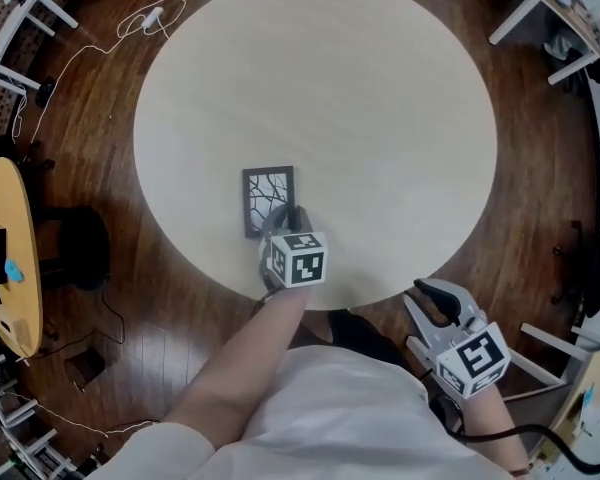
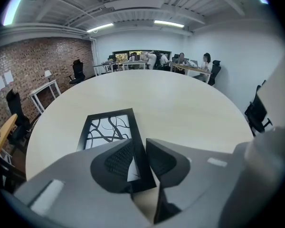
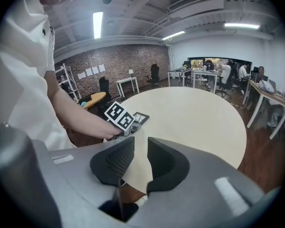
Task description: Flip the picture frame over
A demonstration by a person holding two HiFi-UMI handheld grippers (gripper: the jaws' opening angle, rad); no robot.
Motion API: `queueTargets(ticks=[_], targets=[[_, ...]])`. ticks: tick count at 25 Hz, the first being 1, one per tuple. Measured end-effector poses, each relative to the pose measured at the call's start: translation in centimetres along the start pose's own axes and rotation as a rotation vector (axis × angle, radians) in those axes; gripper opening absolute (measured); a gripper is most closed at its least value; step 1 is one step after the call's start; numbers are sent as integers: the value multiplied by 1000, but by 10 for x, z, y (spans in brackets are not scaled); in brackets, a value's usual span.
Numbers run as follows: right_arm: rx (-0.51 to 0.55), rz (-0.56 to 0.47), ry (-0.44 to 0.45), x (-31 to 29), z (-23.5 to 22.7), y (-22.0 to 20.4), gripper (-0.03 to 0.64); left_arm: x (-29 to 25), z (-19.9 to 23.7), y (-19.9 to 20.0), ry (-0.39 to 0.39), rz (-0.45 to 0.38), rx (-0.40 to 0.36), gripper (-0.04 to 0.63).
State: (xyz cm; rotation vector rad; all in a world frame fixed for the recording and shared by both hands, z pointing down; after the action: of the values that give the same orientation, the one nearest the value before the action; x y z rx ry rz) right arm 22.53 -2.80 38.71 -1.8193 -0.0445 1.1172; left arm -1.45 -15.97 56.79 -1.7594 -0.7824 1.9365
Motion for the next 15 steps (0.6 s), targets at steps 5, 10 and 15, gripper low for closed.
queueTargets(ticks=[5, 10, 15], targets=[[33, 1, 41, -3, -11, 1, 89, 0, -2, 2, -24, 27, 27, 61], [60, -5, 57, -6, -20, 5, 89, 2, 4, 6, -49, 20, 68, 60], [72, -17, 60, -12, -22, 7, 89, 13, 10, 16, -139, -6, 109, 60]])
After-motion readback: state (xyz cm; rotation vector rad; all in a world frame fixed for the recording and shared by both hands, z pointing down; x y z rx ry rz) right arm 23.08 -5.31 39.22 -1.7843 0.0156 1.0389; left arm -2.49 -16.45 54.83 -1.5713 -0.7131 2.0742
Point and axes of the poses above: the fingertips, and each gripper's own axes: x backward along the fingers, z to its left, y out of its top, the point moved 8 cm from there along x, backward along the fingers, and after that the axes turned 5 degrees about x, right-handed, at the moved point
